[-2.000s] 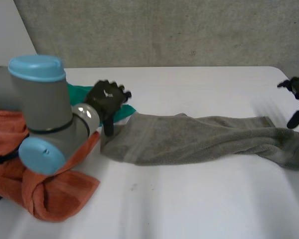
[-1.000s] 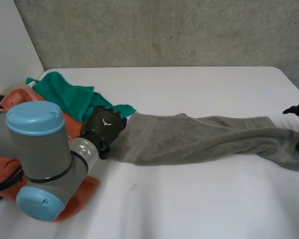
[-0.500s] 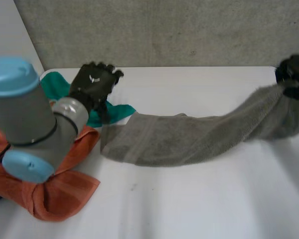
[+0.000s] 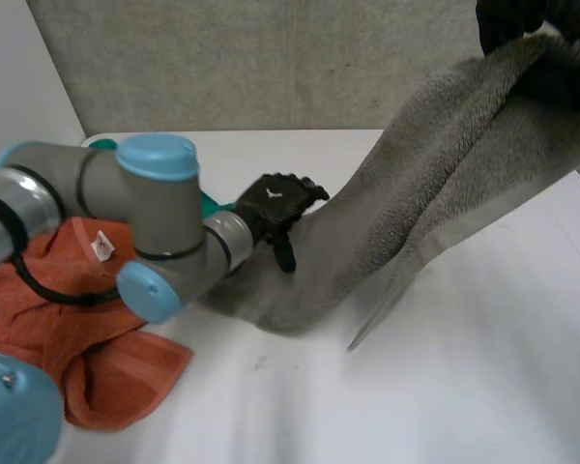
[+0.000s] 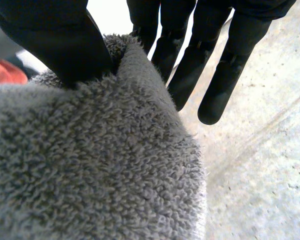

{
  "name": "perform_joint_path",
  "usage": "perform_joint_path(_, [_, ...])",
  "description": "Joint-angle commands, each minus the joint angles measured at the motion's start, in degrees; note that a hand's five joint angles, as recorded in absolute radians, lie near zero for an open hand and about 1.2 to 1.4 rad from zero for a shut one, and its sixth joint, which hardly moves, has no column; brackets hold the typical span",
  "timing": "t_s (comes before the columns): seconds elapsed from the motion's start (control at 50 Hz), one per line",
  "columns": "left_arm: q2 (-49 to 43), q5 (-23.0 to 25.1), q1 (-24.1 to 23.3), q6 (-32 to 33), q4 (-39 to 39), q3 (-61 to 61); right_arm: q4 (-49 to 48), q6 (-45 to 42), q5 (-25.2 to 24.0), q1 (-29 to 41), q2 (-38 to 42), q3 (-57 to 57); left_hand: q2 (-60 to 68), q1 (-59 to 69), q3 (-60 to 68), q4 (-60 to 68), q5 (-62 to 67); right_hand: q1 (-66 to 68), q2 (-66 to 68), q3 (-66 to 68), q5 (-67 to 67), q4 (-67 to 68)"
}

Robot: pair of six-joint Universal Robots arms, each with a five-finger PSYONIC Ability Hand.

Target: Fold the laundry.

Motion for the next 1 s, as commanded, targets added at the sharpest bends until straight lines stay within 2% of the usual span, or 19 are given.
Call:
perform_joint_path(0.02, [-3.56, -4.08, -2.85, -0.03, 0.85, 0.64, -12.57, 14.98, 0.15, -0.91, 0.2, 0.33, 29.31, 28.76, 28.66, 29.28, 28.52, 15.57, 12.46, 11.68, 13.53, 11.19])
perform_joint_path(0.04, [-3.65, -4.87, -2.68, -0.03, 1.02, 0.64, -14.15, 16.39, 0.32, -1.09, 0.46, 0.59, 40.39, 39.84, 39.73, 40.36, 39.59, 15.57, 12.46, 11.68, 13.53, 11.19])
perform_joint_path(0.06, [-3.73, -6.62, -2.24, -0.2, 1.55, 0.64, -17.39, 19.36, 0.76, -1.61, 1.16, 1.2, 64.98, 64.43, 64.33, 64.95, 64.18, 15.57, 12.46, 11.68, 13.53, 11.19])
perform_joint_path(0.08, [-3.65, -7.51, -2.06, -0.29, 1.81, 0.64, -19.07, 20.79, 1.03, -2.05, 1.6, 1.56, 67.87, 67.32, 67.22, 67.84, 67.07, 15.57, 12.46, 11.68, 13.53, 11.19])
perform_joint_path(0.14, [-2.42, -10.4, -1.01, -0.9, 2.08, 0.47, -25.13, 24.83, 1.64, -4.5, 3.79, 2.7, 67.9, 67.35, 67.25, 67.87, 67.1, 15.57, 12.46, 11.68, 13.53, 11.19])
perform_joint_path(0.22, [1.61, -11.03, 1.18, -2.22, 2.52, -0.5, -28.93, 26.77, 1.73, -3.64, 8.88, 1.75, 67.9, 67.35, 67.25, 67.87, 67.1, 15.57, 12.46, 11.68, 13.53, 11.19])
perform_joint_path(0.36, [10.49, -11.38, 6.37, -7.14, 8.48, -0.59, -23.5, 26.16, 4.19, -1.97, 18.38, -5.28, 67.9, 67.35, 67.25, 67.87, 67.1, 15.57, 12.46, 11.68, 13.53, 11.19])
perform_joint_path(0.42, [13.66, -10.94, 7.96, -9.16, 11.22, -0.76, -17.79, 21.96, 6.91, -0.39, 21.55, -8.54, 67.9, 67.35, 67.25, 67.87, 67.1, 15.57, 12.46, 11.68, 13.53, 11.19])
perform_joint_path(0.5, [15.33, -10.07, 8.84, -9.26, 8.59, -1.99, -8.04, 9.32, 10.86, 2.16, 24.8, -10.91, 67.9, 67.35, 67.25, 67.87, 67.1, 15.57, 12.46, 11.68, 13.53, 11.19])
perform_joint_path(0.52, [15.51, -9.8, 8.93, -9.17, 7.37, -3.13, -2.88, 2.5, 13.22, 3.73, 26.2, -11.7, 67.9, 67.35, 67.25, 67.87, 67.1, 15.57, 12.46, 11.68, 13.53, 11.19])
perform_joint_path(0.58, [15.34, -9.54, 8.66, -8.99, 6.3, -4.98, 5.49, -8.96, 18.15, 6.73, 28.4, -12.59, 67.9, 67.35, 67.25, 67.87, 67.1, 15.57, 12.46, 11.68, 13.53, 11.19])
perform_joint_path(0.6, [14.81, -9.36, 8.4, -8.73, 6.12, -6.29, 10.65, -17.26, 21.91, 8.56, 29.72, -12.76, 67.9, 67.35, 67.25, 67.87, 67.1, 15.57, 12.46, 11.68, 13.53, 11.19])
perform_joint_path(0.68, [12.71, -8.31, 7.0, -7.77, 5.95, -7.88, 20.78, -34.95, 30.27, 13.39, 31.48, -13.03, 67.42, 66.87, 66.77, 67.39, 66.62, 15.57, 12.46, 11.68, 13.53, 11.19])
perform_joint_path(0.72, [11.65, -7.87, 6.47, -8.02, 5.86, -7.97, 20.9, -35.98, 33.45, 16.3, 31.75, -13.29, 51.84, 51.3, 51.19, 51.81, 51.05, 15.57, 12.46, 11.68, 13.53, 11.19])
perform_joint_path(0.74, [10.78, -7.43, 6.03, -8.2, 5.51, -7.71, 19.86, -34.93, 35.72, 19.1, 31.92, -13.47, 31.29, 30.74, 30.63, 31.26, 30.49, 15.57, 12.46, 11.68, 13.53, 11.19])
perform_joint_path(0.8, [8.84, -5.5, 5.24, -8.64, 4.55, -6.22, 16.18, -31.69, 38.9, 21.41, 31.23, -14.08, -1.44, -1.99, -2.1, -1.48, -2.24, 15.57, 12.46, 11.68, 13.53, 11.19])
perform_joint_path(0.86, [7.26, -3.13, 4.45, -9.17, 2.88, -4.46, 14.14, -29.48, 38.82, 22.2, 29.38, -14.78, -2.1, -2.65, -2.75, -2.13, -2.9, 15.57, 12.46, 11.68, 13.53, 11.19])
perform_joint_path(0.94, [4.1, 1.87, 2.34, -10.66, -1.16, -0.78, 13.95, -24.66, 36.28, 23.79, 24.12, -16.01, -2.1, -2.65, -2.75, -2.13, -2.9, 15.57, 12.46, 11.68, 13.53, 11.19])
perform_joint_path(1.0, [2.6, 3.55, 1.11, -11.1, -2.57, 0.81, 13.61, -21.84, 34.43, 23.87, 22.26, -16.1, -2.1, -2.65, -2.75, -2.13, -2.9, 15.57, 12.46, 11.68, 13.53, 11.19])
